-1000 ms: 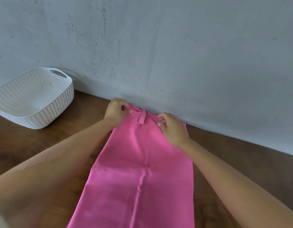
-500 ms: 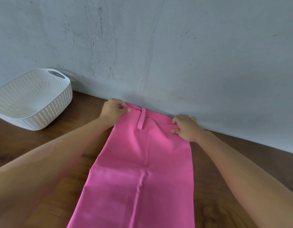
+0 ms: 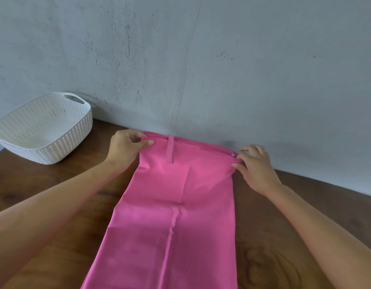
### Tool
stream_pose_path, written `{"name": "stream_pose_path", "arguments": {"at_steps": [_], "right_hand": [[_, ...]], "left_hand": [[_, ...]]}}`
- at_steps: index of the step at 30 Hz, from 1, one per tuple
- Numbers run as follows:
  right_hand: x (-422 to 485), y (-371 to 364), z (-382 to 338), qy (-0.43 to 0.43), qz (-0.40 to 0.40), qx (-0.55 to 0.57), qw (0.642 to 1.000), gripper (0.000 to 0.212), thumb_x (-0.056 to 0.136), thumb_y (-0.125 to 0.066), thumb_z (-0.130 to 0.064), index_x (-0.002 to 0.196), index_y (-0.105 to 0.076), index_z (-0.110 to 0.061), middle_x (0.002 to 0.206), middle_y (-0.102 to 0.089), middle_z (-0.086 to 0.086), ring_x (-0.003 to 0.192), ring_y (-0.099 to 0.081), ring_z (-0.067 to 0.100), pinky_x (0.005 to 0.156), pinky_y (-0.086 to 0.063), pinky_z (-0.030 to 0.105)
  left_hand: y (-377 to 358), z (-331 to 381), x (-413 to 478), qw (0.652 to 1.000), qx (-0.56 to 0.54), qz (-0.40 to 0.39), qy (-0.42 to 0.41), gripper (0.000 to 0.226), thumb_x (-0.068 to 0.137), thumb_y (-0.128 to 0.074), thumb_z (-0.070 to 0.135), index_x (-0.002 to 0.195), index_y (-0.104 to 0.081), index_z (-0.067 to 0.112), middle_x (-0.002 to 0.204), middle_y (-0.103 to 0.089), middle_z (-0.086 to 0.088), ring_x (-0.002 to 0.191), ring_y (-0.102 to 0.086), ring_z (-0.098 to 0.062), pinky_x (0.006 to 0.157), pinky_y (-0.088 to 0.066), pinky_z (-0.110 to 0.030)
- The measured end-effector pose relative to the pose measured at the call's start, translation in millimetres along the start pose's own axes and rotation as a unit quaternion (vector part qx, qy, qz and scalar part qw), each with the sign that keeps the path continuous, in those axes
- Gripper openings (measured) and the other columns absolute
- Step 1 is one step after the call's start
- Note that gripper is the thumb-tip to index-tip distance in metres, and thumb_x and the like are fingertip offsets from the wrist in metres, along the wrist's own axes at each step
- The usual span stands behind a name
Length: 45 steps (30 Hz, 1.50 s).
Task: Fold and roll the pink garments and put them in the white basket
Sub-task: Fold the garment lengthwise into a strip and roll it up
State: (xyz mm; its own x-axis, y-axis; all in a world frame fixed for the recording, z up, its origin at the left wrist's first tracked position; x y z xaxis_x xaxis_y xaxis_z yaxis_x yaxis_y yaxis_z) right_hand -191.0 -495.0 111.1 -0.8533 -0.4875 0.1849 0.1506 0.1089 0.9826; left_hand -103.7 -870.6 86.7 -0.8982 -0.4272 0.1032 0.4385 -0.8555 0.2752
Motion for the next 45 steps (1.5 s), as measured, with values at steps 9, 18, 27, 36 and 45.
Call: {"name": "stream_pose_path", "arguments": {"at_steps": [9,18,27,36,45], "right_hand": [[-61,37,-22,-0.012,0.016,0.07,0.997,0.021,0.095,-0.067,-0.034,0.096,-0.074,-0.015,0.094,-0.069,-0.003,0.092,-0.06,0.016,0.078,-0.044,0.031],[-126,71,-47,-0.084,0.085,0.153,0.981,0.006,0.089,-0.076,-0.024,0.092,-0.075,-0.02,0.088,-0.07,-0.009,0.085,-0.063,0.013,0.079,-0.052,0.041],[-198,51,-74,-0.137,0.085,0.171,0.972,0.007,0.088,-0.076,-0.031,0.093,-0.073,-0.027,0.092,-0.068,-0.02,0.088,-0.062,-0.002,0.08,-0.044,0.014],[-255,-13,-97,-0.191,0.044,0.175,0.965,0.008,0.087,-0.077,-0.03,0.09,-0.074,-0.023,0.098,-0.067,-0.016,0.094,-0.06,0.003,0.084,-0.048,0.023],[-294,-35,-105,-0.22,0.067,0.23,0.945,0.007,0.088,-0.077,-0.026,0.088,-0.07,-0.027,0.093,-0.063,-0.02,0.094,-0.052,-0.006,0.075,-0.038,0.007]], "left_hand": [[20,5,-46,0.999,0.008,-0.02,-0.03,0.01,0.081,-0.085,0.021,0.08,-0.076,0.017,0.083,-0.075,0.003,0.083,-0.071,-0.019,0.086,-0.058,-0.04],[45,15,-83,0.999,-0.019,-0.018,-0.045,0.011,0.08,-0.085,0.019,0.081,-0.076,0.013,0.083,-0.076,0.0,0.085,-0.072,-0.021,0.089,-0.058,-0.041],[56,-1,-113,0.994,0.009,-0.095,-0.062,0.006,0.088,-0.077,0.011,0.088,-0.078,0.017,0.092,-0.077,0.007,0.092,-0.071,-0.009,0.091,-0.054,-0.026],[61,-36,-154,0.989,0.029,-0.141,-0.02,0.004,0.084,-0.08,0.013,0.084,-0.076,0.015,0.09,-0.076,0.005,0.088,-0.072,-0.011,0.088,-0.055,-0.031],[59,-60,-198,0.988,0.083,-0.126,-0.006,0.013,0.084,-0.081,0.015,0.077,-0.075,0.023,0.084,-0.074,0.014,0.081,-0.068,-0.003,0.078,-0.052,-0.016]]}}
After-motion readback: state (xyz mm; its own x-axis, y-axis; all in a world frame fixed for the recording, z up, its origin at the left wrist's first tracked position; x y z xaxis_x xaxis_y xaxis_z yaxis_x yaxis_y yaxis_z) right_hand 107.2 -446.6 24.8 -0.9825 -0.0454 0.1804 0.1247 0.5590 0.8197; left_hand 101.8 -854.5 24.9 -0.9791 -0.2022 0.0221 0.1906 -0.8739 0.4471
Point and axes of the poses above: each hand's wrist, its own x-axis towards the middle knuckle, its own y-axis out of the back of the hand, z = x × y, the point moved 9 cm from there along x, towards the middle knuckle
